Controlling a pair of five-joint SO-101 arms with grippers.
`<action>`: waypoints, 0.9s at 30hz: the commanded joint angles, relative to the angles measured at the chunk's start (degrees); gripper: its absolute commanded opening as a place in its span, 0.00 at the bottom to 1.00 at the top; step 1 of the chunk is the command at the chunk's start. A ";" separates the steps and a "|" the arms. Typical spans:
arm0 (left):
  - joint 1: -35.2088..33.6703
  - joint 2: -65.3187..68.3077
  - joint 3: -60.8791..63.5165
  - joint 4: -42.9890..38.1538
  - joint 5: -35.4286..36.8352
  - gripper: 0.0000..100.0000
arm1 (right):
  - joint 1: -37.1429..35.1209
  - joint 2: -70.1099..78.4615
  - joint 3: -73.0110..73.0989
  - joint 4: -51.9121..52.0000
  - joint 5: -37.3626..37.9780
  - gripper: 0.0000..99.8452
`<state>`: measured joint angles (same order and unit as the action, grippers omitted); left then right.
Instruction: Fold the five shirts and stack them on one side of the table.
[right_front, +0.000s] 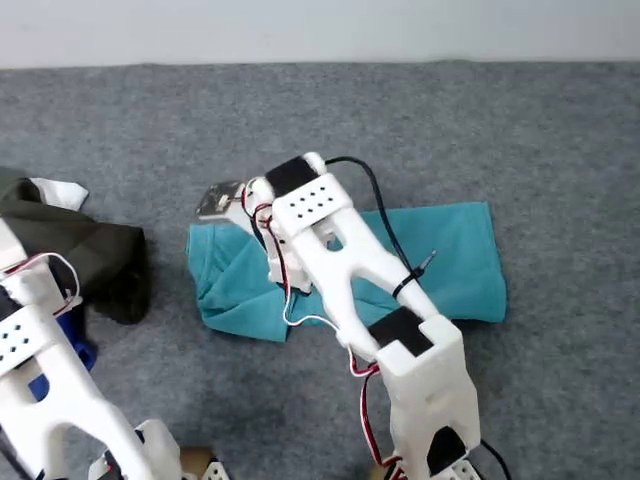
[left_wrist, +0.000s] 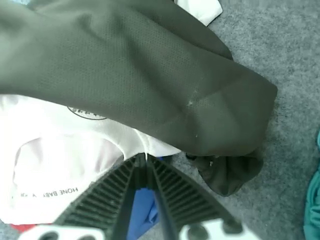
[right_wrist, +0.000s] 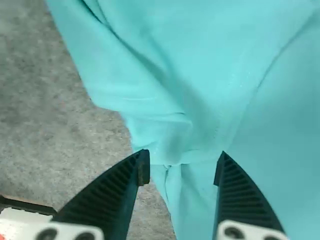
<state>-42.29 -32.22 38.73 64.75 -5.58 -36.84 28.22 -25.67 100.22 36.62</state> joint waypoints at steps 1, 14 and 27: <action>0.09 -1.67 -0.48 -1.67 0.18 0.01 | -2.59 -6.64 0.97 2.15 2.99 0.22; 0.18 -1.49 -0.40 -1.67 0.18 0.01 | -12.88 -12.18 23.82 -15.96 6.42 0.22; 0.18 -1.49 -0.22 -1.67 0.18 0.01 | -15.96 -10.68 24.44 -20.88 6.42 0.22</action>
<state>-42.29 -32.22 38.73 64.22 -5.58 -52.22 19.87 -1.05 80.00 42.59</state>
